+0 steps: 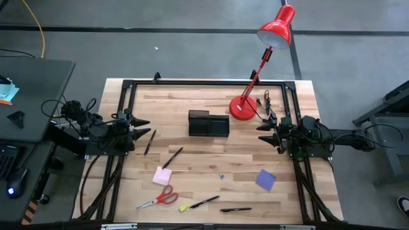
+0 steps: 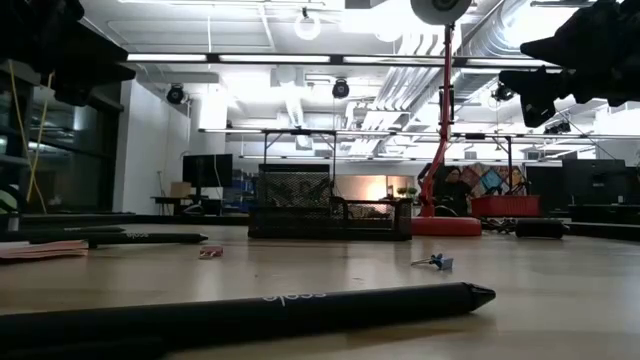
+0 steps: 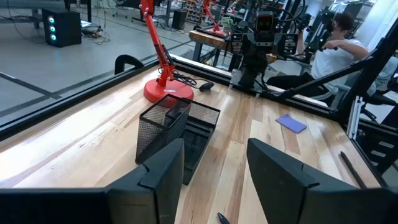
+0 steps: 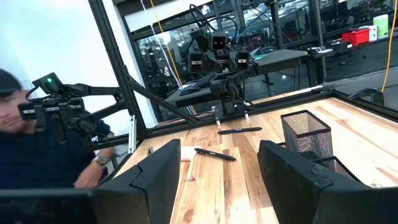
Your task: Pick and place office supplies into organizer
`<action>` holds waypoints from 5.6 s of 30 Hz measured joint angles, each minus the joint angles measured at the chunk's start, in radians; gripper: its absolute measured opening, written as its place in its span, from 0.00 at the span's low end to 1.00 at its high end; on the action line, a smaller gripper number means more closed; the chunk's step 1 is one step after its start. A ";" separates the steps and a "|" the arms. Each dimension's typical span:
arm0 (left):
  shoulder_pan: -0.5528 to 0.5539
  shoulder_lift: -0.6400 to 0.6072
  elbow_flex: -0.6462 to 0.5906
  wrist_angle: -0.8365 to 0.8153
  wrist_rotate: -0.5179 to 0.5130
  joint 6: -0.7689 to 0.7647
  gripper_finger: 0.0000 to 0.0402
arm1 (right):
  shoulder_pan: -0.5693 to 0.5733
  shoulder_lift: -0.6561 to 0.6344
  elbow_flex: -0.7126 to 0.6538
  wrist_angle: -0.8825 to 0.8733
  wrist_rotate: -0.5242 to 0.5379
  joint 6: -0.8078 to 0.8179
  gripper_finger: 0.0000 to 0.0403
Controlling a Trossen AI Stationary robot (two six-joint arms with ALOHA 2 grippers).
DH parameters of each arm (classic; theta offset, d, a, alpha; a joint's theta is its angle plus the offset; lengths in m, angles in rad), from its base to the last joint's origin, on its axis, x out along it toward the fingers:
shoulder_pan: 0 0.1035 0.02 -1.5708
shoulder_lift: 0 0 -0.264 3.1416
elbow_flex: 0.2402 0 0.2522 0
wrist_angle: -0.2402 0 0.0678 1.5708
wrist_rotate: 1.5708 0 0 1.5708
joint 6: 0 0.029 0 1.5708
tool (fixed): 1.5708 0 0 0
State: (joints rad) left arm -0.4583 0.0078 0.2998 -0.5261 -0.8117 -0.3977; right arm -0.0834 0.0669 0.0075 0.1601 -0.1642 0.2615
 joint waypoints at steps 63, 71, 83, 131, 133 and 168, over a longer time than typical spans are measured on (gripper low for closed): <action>0.000 0.000 0.000 0.125 -0.085 -0.174 0.42 | 0.006 0.021 0.000 0.095 0.698 0.324 0.51; 0.000 0.000 0.000 0.123 -0.081 -0.183 0.42 | 0.014 0.144 0.000 -0.013 0.562 0.419 0.51; 0.000 0.000 0.000 0.114 -0.081 -0.130 0.42 | 0.183 0.465 0.000 0.258 0.452 0.316 0.51; 0.000 0.000 0.000 0.022 -0.031 -0.124 0.42 | 0.503 1.666 0.630 0.510 0.217 0.124 0.51; 0.000 0.000 0.000 0.021 -0.030 -0.124 0.42 | 0.511 1.676 0.655 0.474 0.215 0.185 0.51; 0.000 0.000 0.000 0.022 -0.026 -0.124 0.42 | 0.868 1.958 0.876 0.170 1.311 0.674 0.51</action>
State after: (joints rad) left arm -0.4584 0.0082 0.3001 -0.5044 -0.8382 -0.5217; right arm 0.7843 2.0248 0.8839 0.3297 1.1469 0.9351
